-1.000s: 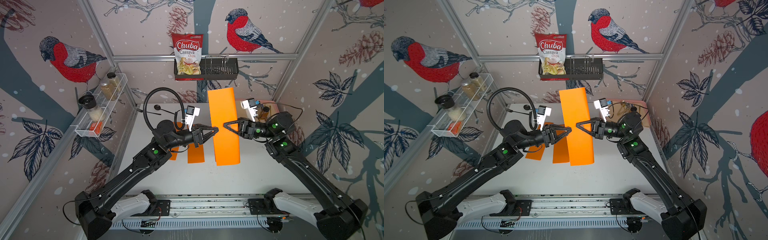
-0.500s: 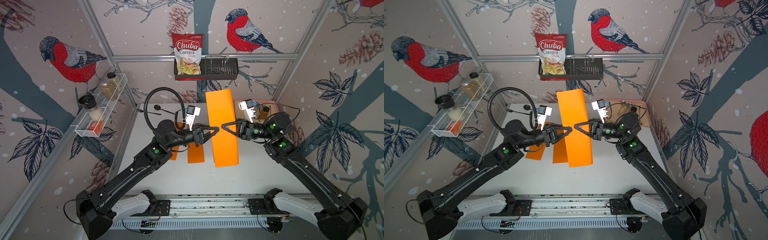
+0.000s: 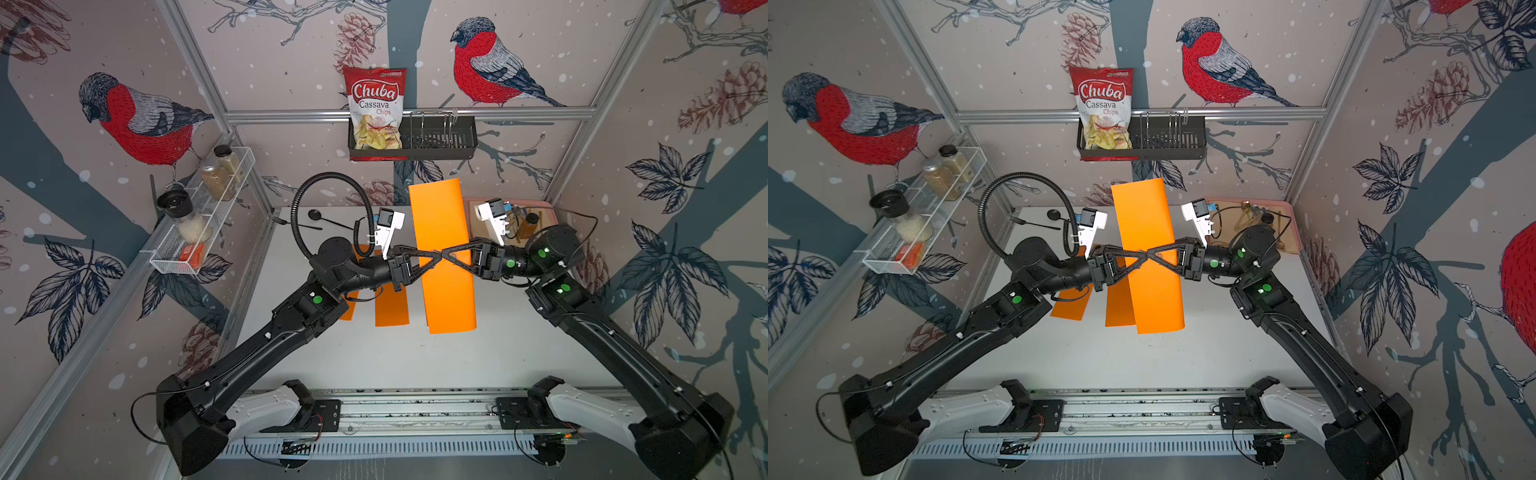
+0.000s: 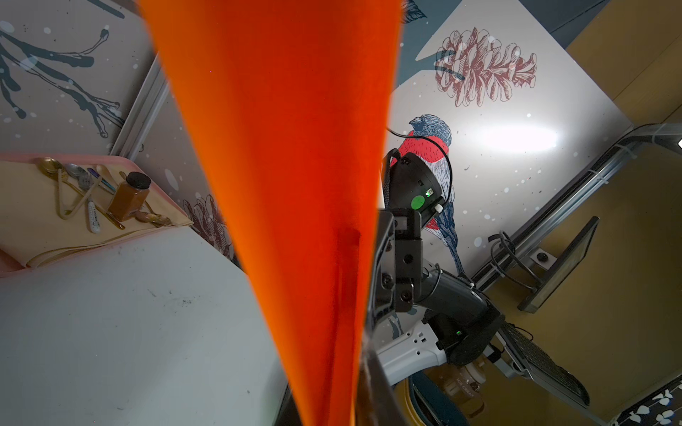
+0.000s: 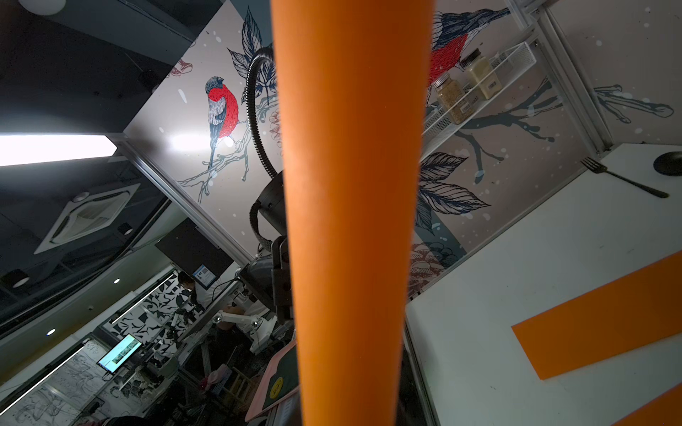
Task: Fold the rectangular paper in half along the long edge
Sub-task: Fold the paper.
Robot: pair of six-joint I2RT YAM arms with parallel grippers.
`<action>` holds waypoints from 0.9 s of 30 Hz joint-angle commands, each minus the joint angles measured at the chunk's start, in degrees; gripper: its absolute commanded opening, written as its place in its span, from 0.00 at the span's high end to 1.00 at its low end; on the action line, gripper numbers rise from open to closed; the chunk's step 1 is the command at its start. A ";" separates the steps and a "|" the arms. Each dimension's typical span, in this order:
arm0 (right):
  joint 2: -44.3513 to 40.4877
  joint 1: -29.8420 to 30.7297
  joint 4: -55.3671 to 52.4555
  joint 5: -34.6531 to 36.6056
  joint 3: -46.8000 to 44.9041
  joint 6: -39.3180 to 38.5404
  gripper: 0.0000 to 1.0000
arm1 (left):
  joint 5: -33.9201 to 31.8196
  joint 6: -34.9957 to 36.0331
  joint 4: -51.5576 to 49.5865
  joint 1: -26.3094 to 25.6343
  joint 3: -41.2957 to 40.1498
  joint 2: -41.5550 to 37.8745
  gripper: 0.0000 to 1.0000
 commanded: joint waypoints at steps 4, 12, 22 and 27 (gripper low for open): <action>0.03 0.17 2.54 0.45 0.29 -0.58 0.83 | 0.92 0.09 2.92 -0.45 0.63 0.02 0.85; -0.13 0.17 1.89 0.61 0.21 -1.01 0.80 | 0.87 0.41 2.99 -0.75 0.42 -0.14 1.00; -1.91 -0.97 -6.33 0.54 1.97 -5.85 0.71 | 0.51 1.59 1.39 -0.83 0.73 -1.21 1.00; -2.29 -1.63 -7.62 0.05 2.23 -6.09 0.76 | 0.24 1.71 1.05 -0.82 0.64 -1.32 1.00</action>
